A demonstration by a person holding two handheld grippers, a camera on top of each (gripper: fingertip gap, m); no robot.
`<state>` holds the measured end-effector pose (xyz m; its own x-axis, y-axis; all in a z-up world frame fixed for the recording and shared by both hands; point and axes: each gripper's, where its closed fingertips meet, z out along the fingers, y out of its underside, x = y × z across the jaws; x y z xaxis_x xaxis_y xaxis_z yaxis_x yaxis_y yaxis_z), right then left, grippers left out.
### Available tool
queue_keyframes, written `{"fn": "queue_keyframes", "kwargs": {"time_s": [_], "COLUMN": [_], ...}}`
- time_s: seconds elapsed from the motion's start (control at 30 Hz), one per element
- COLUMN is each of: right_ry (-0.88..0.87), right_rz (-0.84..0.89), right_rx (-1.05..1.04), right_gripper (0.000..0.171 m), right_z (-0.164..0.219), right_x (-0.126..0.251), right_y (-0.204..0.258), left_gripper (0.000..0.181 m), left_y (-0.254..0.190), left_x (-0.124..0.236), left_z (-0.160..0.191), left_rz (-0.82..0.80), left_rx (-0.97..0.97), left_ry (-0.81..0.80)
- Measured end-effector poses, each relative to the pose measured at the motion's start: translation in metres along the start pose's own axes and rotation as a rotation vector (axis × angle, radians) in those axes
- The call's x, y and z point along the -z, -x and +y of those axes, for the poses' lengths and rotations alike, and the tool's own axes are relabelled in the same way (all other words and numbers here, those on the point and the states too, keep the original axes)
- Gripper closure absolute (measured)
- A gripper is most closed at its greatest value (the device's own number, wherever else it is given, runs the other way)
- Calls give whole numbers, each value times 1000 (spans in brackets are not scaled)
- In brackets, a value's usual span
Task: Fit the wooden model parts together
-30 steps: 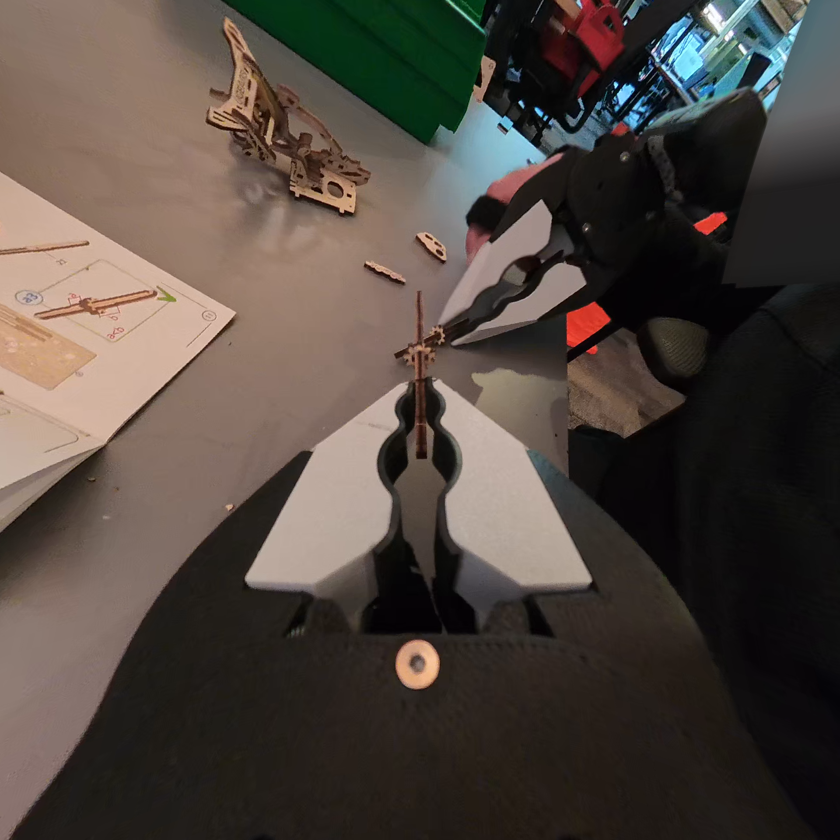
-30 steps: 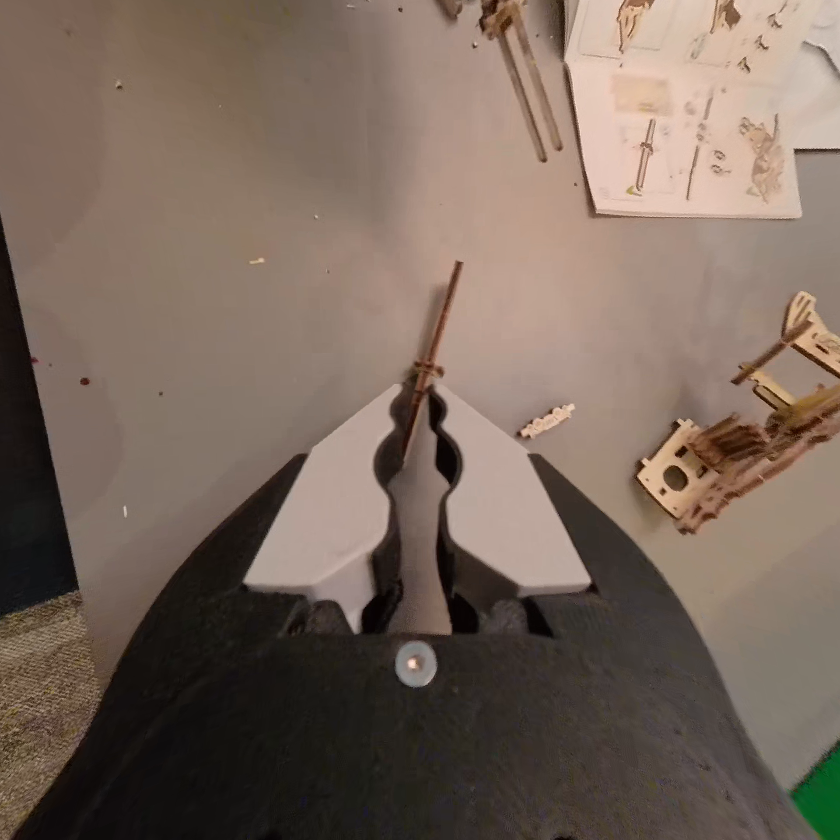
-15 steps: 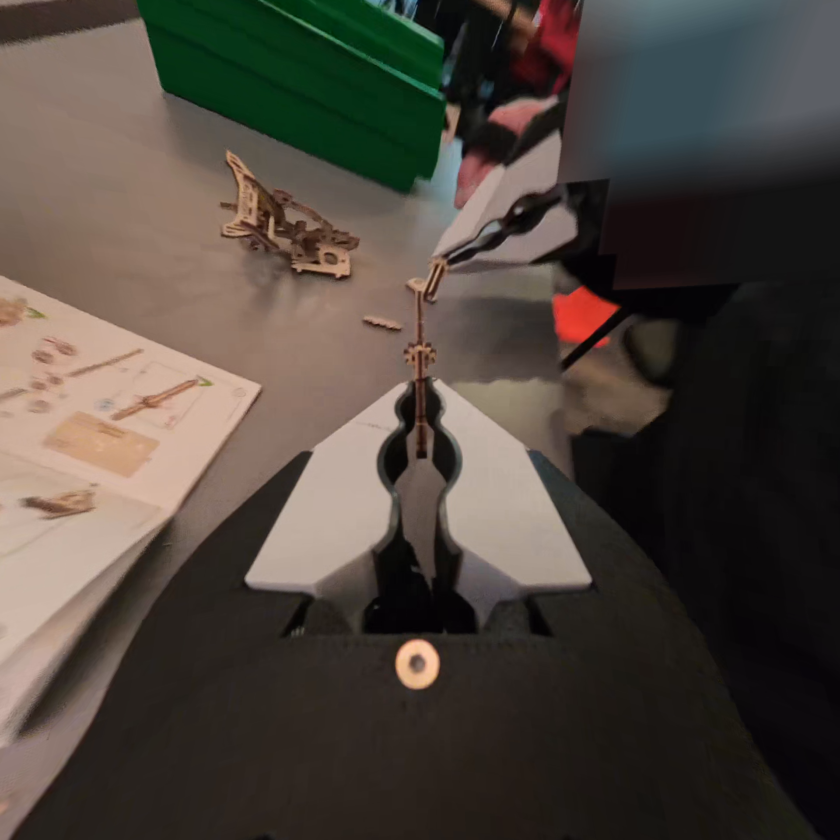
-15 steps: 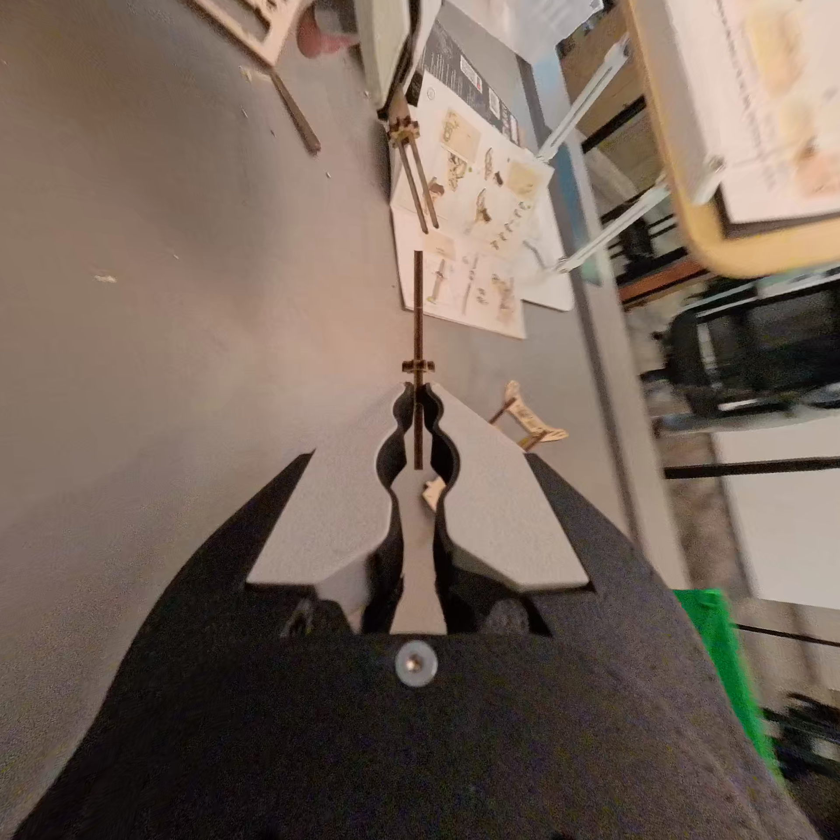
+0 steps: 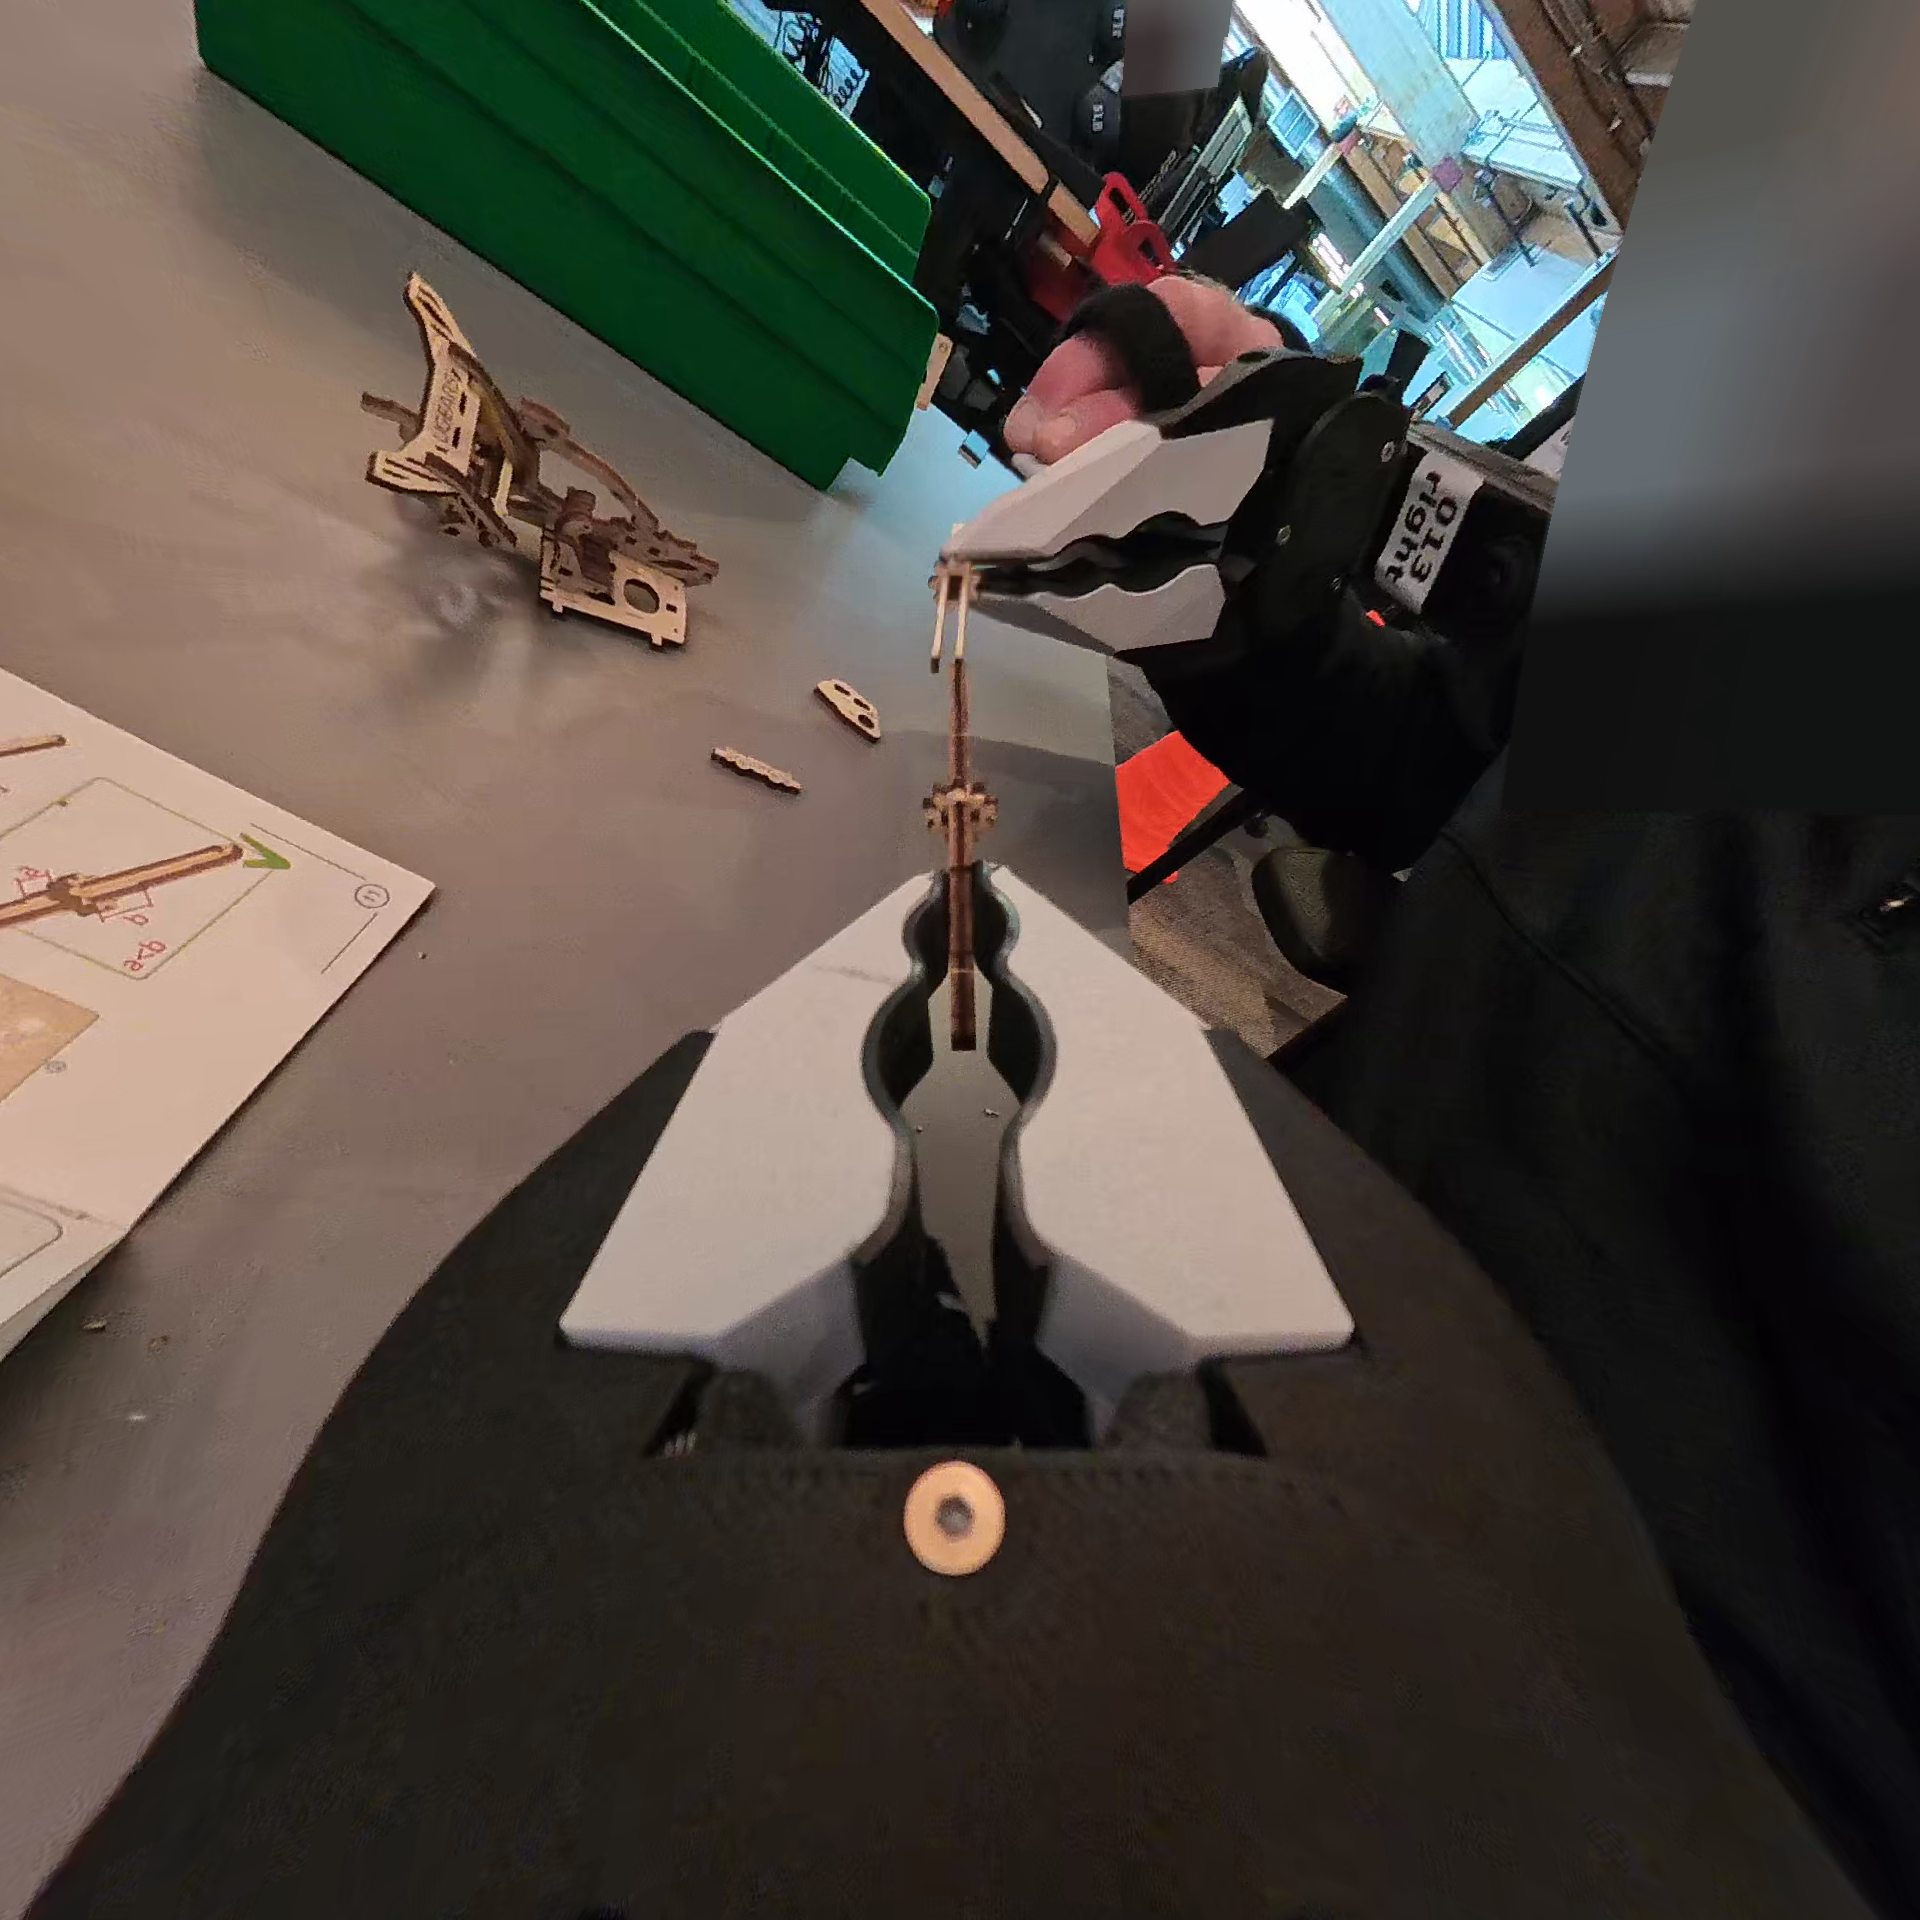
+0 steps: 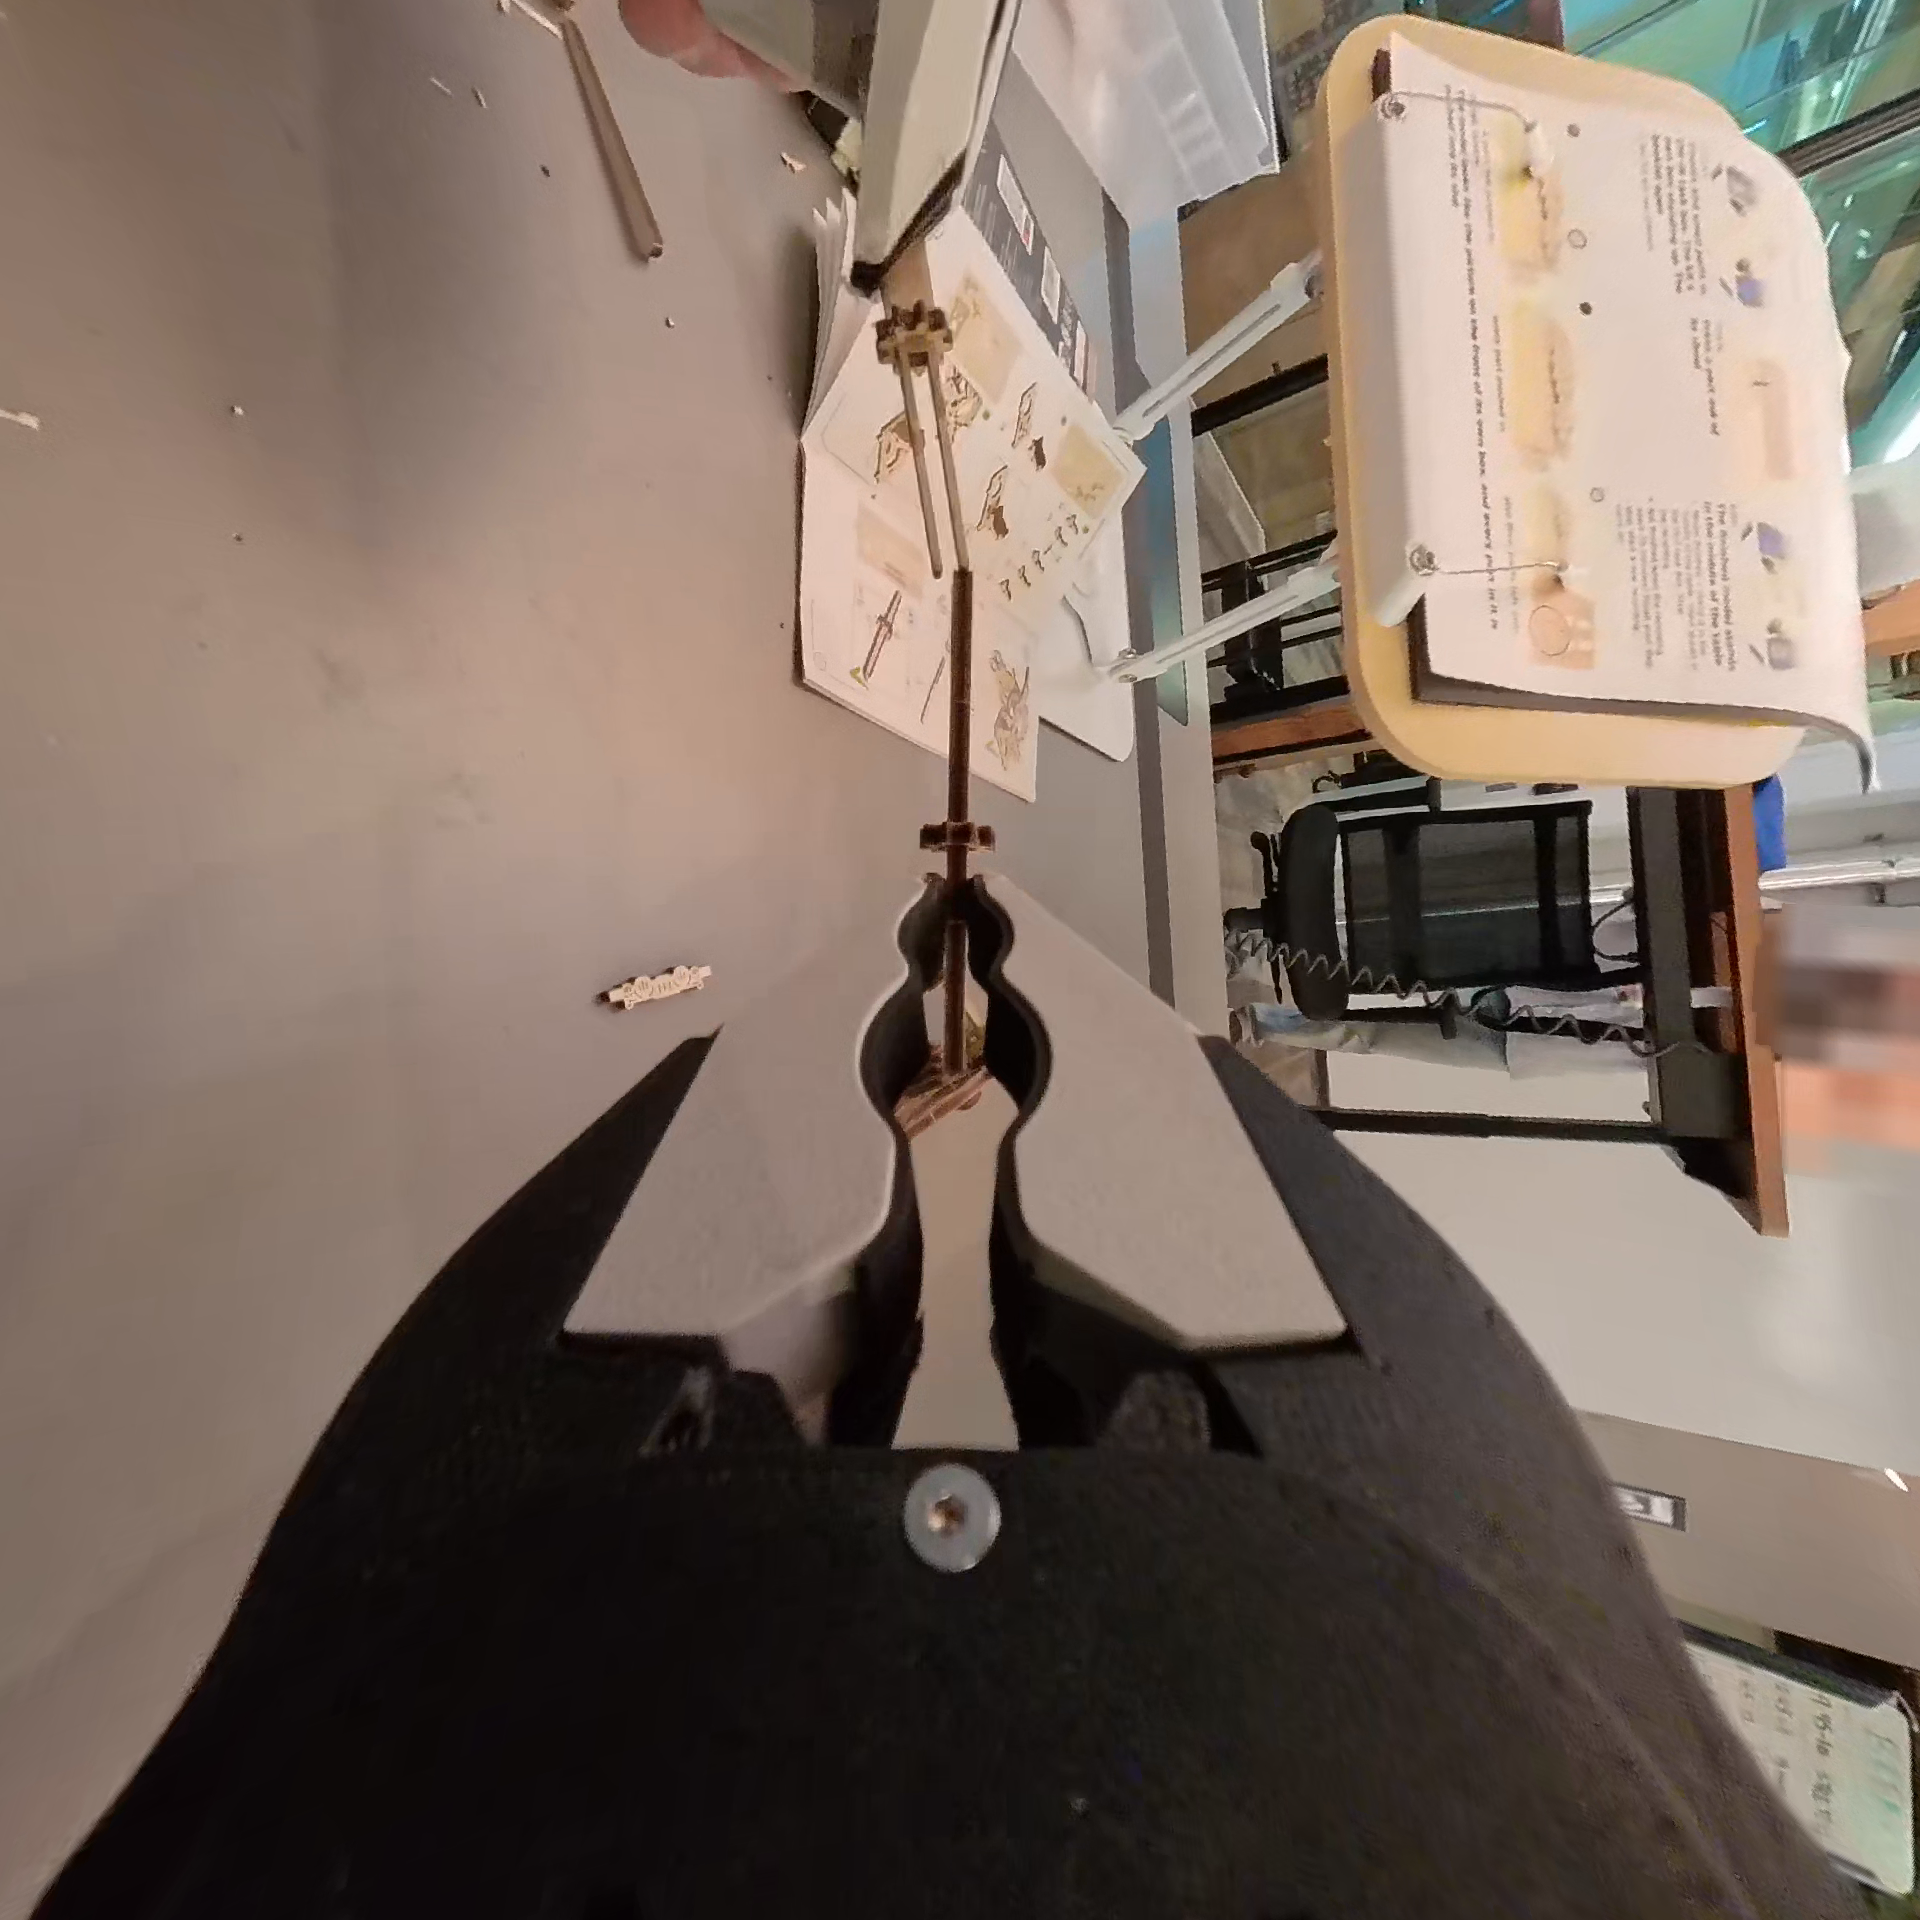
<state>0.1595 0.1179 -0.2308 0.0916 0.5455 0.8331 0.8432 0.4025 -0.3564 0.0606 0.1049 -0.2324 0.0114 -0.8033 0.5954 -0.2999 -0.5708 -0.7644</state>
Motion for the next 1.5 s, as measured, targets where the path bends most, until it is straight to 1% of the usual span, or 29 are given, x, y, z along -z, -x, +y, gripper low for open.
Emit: {"fn": "queue_keyframes", "kwargs": {"time_s": [0.37,0.53,0.8,0.93,1.3,1.5], "right_ry": [-40,-26,-56,-59,-55,-48], "right_rz": [-38,-45,-57,-62,-72,-96], "right_rx": [-43,-7,-17,-35,23,71], "right_gripper": [171,171,171,171,171,170], "right_z": [1,2,-3,1,-5,-15], "right_x": [4,2,2,3,1,-5], "right_y": [-3,-2,0,-2,0,7], "left_gripper": [179,179,179,179,179,179], "left_y": [-1,-1,-1,0,-3,-2], "left_x": [-1,-1,-2,-2,-4,-10], "left_z": [1,-2,-1,-1,-2,2], "left_rz": [23,30,36,34,36,-4], "left_rx": [30,35,37,42,30,4], "left_ry": [2,-13,2,2,21,82]}}
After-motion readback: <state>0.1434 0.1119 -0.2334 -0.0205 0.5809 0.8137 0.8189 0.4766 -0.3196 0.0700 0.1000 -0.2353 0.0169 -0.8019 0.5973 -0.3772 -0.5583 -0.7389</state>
